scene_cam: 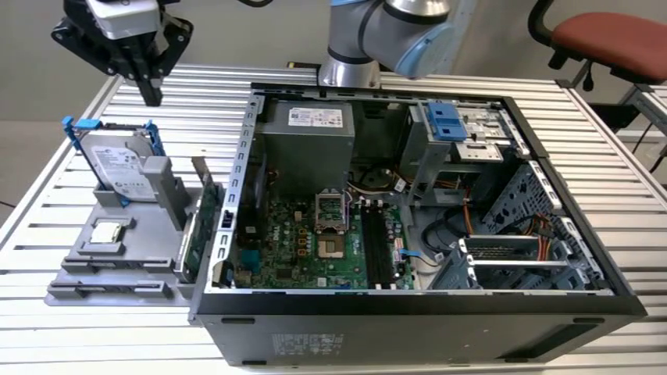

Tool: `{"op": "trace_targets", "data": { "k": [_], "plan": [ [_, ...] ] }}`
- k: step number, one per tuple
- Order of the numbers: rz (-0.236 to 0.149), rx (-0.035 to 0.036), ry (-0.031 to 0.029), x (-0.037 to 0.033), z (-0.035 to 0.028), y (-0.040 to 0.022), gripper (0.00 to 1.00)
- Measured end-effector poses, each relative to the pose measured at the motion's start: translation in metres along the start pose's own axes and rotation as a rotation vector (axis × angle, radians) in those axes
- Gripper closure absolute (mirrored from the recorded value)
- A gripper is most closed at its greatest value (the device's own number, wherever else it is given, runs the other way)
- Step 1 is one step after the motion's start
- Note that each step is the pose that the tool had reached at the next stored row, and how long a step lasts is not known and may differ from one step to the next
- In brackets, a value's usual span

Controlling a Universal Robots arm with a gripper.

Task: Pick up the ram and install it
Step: 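Reach for the ram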

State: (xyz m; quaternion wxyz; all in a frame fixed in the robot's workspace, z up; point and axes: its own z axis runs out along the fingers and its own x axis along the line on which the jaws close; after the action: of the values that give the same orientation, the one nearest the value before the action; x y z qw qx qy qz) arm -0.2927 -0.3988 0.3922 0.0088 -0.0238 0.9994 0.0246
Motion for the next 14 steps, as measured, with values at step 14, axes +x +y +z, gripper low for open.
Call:
{"op": "trace_targets", "data": {
  "k": [14],
  "plan": [
    [-0.013,-0.0003,0.0024,0.0279,-0.0004,0.0013,1.00]
  ]
}}
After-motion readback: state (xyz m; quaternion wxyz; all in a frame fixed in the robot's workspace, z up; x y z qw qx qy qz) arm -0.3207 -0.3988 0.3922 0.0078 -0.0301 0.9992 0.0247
